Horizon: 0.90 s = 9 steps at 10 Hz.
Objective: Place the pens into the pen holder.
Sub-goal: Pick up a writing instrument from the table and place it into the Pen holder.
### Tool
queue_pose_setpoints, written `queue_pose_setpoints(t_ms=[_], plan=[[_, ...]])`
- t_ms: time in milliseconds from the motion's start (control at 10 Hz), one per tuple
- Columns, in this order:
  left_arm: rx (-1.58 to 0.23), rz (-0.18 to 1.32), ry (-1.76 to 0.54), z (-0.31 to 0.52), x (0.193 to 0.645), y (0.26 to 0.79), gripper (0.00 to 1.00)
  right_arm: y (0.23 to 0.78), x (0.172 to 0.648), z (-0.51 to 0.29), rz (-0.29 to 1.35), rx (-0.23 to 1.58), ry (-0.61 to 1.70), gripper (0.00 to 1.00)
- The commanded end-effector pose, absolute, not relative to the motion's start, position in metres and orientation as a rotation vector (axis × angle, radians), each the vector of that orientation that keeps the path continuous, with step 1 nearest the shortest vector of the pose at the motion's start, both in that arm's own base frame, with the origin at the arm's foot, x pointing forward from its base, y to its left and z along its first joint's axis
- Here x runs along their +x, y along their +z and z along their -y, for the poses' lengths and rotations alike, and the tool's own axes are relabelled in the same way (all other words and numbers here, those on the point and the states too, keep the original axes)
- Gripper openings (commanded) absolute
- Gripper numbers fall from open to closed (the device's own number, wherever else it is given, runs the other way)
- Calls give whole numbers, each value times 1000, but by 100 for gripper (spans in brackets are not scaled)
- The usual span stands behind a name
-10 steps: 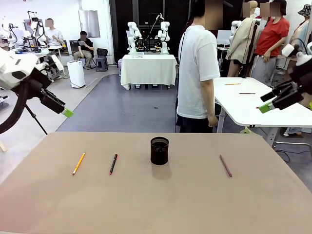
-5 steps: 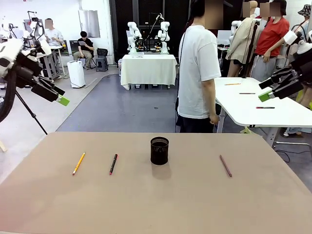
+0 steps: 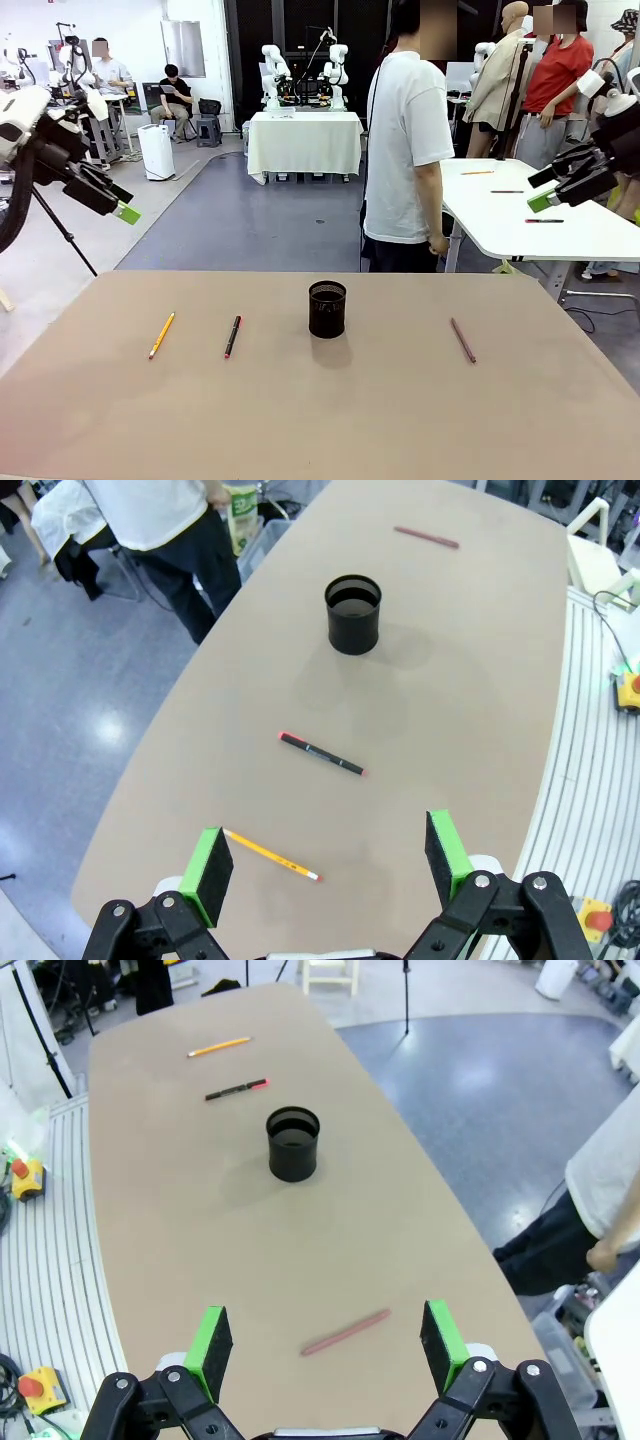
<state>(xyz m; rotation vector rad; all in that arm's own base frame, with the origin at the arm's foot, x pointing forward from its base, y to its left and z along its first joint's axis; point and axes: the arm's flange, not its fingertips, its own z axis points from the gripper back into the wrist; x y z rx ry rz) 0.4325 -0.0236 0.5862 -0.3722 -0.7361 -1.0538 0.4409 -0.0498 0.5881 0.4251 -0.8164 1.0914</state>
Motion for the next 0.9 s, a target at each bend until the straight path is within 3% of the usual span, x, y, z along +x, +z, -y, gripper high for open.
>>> queue_pose_setpoints(t_ms=[0, 800], plan=[[-379, 749, -1056, 25, 430, 591, 100, 591, 440, 50, 828, 416, 1091, 100], [-362, 737, -1054, 26, 430, 589, 100, 591, 440, 50, 828, 416, 1091, 100]])
